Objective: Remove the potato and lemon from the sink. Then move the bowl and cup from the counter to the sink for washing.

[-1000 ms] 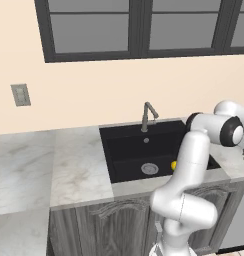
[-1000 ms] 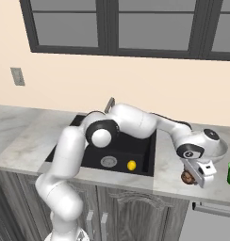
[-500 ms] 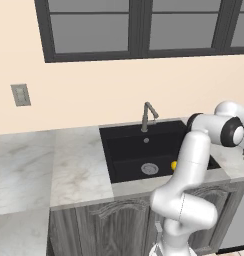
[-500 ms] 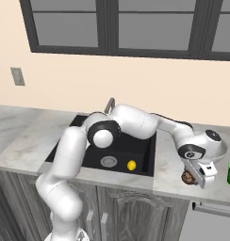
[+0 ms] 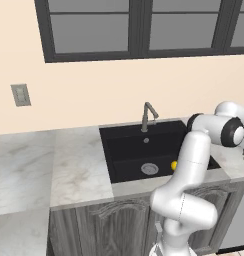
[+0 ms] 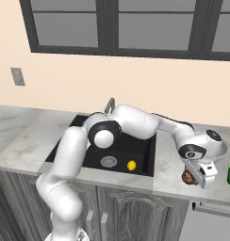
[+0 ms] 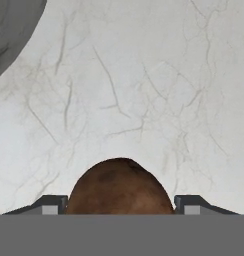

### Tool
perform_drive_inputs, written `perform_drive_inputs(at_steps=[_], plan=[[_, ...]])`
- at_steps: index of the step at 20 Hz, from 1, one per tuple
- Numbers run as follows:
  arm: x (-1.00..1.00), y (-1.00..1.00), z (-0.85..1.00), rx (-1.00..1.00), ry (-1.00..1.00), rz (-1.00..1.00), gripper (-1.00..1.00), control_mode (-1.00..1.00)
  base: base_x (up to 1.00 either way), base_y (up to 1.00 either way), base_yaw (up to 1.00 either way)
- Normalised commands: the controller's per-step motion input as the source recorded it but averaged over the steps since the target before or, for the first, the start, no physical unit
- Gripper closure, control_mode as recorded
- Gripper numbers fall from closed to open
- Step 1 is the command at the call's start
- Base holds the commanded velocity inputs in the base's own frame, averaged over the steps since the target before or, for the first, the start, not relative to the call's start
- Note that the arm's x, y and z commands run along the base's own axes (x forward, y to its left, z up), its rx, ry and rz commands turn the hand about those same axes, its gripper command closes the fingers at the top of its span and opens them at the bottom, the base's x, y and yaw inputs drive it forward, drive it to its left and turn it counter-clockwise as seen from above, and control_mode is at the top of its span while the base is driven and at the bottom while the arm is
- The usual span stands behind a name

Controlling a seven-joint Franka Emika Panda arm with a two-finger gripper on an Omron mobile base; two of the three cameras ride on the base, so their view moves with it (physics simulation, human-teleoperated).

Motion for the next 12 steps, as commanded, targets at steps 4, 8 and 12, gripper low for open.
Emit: perform_drive_inputs(at_steps=[4,8,12], plan=[[0.06,0.16,-0.34,0.01,0.0,0.0,1.0,-1.0,0.0,0.0,0.0],[0.06,0.14,-0.34,0.01,0.0,0.0,1.0,-1.0,0.0,0.0,0.0],[0.05,0.16,-0.37,0.0,0.0,0.0,1.0,-1.0,0.0,0.0,0.0]])
